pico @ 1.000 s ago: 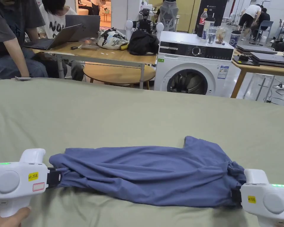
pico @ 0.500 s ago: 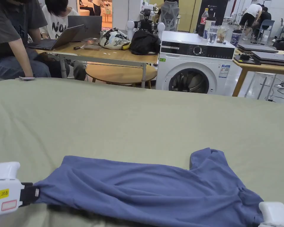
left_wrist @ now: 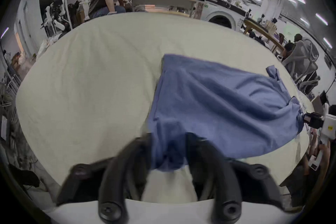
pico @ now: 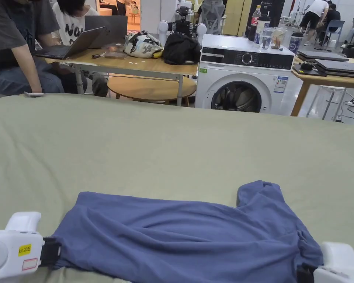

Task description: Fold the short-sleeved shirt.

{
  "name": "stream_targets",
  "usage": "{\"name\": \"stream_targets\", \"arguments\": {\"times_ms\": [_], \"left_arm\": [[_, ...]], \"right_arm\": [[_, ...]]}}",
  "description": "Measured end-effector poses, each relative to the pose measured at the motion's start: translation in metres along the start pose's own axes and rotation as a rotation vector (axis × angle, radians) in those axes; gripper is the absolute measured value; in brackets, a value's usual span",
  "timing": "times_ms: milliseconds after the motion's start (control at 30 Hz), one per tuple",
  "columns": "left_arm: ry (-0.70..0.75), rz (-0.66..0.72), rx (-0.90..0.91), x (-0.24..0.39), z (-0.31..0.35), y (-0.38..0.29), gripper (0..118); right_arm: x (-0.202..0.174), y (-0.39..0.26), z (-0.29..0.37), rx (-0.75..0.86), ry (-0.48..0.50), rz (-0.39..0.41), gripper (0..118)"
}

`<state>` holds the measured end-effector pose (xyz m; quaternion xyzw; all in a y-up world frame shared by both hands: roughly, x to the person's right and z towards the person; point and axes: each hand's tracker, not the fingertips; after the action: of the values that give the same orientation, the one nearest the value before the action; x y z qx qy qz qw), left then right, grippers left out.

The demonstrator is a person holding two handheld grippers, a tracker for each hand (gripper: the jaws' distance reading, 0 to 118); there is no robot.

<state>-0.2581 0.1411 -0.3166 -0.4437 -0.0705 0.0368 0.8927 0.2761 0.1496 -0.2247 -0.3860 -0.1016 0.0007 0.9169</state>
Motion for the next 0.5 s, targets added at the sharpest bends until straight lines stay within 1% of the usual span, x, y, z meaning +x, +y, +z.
{"name": "stream_targets", "arguments": {"times_ms": [67, 167, 267, 300, 333, 367, 400, 433, 467, 500], "left_arm": [[-0.024, -0.001, 0.041, 0.008, 0.004, 0.007, 47], [-0.025, -0.046, 0.138, 0.024, 0.007, 0.017, 47], [-0.032, -0.1, 0.274, 0.045, 0.016, 0.024, 47], [-0.026, -0.116, 0.316, 0.053, 0.019, 0.025, 47], [-0.018, -0.128, 0.356, 0.06, 0.022, 0.026, 47], [-0.012, -0.141, 0.411, 0.067, 0.024, 0.027, 43], [-0.012, -0.152, 0.458, 0.073, 0.027, 0.026, 28], [-0.003, -0.159, 0.501, 0.076, 0.024, 0.027, 17], [0.005, -0.173, 0.536, 0.081, 0.026, 0.029, 11], [0.025, -0.186, 0.539, 0.086, 0.026, 0.031, 11]], "right_arm": [[-0.008, 0.014, 0.01, 0.066, -0.007, -0.016, 48], [-0.022, 0.032, 0.022, 0.176, 0.022, -0.053, 48], [-0.039, 0.043, 0.025, 0.296, 0.012, -0.052, 47], [-0.045, 0.046, 0.025, 0.326, 0.008, -0.058, 40], [-0.05, 0.048, 0.025, 0.357, 0.022, -0.07, 27], [-0.056, 0.05, 0.025, 0.383, 0.023, -0.074, 11], [-0.062, 0.051, 0.025, 0.407, 0.022, -0.074, 2], [-0.067, 0.052, 0.024, 0.415, 0.019, -0.07, 2], [-0.072, 0.053, 0.023, 0.429, 0.015, -0.075, 2], [-0.076, 0.053, 0.023, 0.457, 0.014, -0.087, 2]]}}
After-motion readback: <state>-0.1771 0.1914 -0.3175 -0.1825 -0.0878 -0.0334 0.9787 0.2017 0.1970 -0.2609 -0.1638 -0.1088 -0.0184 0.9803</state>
